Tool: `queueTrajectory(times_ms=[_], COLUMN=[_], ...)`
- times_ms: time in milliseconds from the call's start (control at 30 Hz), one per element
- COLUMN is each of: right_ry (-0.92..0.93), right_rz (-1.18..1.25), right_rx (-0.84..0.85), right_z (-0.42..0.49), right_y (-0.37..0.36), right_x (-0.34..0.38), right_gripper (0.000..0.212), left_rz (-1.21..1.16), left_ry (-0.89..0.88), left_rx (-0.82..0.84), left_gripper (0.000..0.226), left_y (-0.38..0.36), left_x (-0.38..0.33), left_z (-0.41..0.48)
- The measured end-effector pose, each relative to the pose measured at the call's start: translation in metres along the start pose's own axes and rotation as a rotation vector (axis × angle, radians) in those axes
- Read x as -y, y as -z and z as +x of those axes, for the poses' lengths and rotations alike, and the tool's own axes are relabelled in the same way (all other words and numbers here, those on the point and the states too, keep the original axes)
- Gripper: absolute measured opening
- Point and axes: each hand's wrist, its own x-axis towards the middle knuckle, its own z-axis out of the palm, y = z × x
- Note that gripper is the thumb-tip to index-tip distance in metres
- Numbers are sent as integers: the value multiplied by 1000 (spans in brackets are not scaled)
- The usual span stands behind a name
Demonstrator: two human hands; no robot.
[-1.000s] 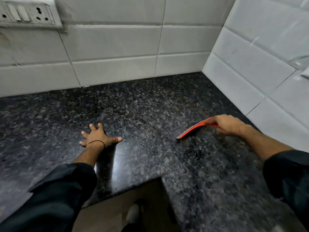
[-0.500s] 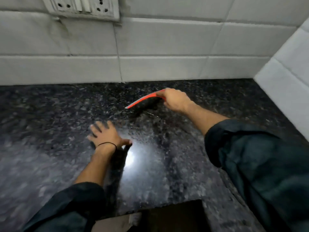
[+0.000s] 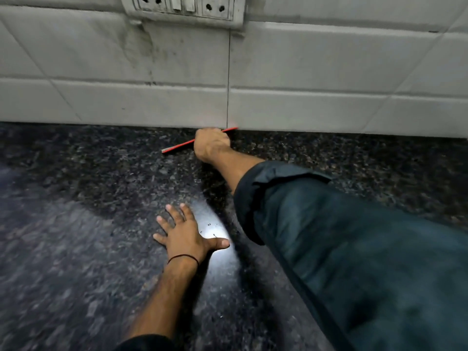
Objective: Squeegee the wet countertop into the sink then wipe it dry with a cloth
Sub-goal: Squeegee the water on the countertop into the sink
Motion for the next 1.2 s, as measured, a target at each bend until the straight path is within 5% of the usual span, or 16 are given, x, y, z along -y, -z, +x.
queueTrajectory(times_ms=[233, 600, 1000, 1200], right_ry=[64, 165, -104, -132], right_rz=[-112, -354, -483, -243], right_rx=[116, 272, 408, 177], right_z=[-50, -238, -386, -350], right_y=[3, 5, 30, 44], right_x=[-63, -231, -371, -357], right_gripper=[41, 39, 39, 55], left_rz=[-83, -43, 169, 199], left_ry=[-93, -219, -452, -469], left_rx=[-18, -166, 34, 96], left_gripper=[138, 78, 105, 111], left_y=[11, -22, -70, -72], left_x=[16, 1, -72, -120], left_z=[-14, -66, -114, -103])
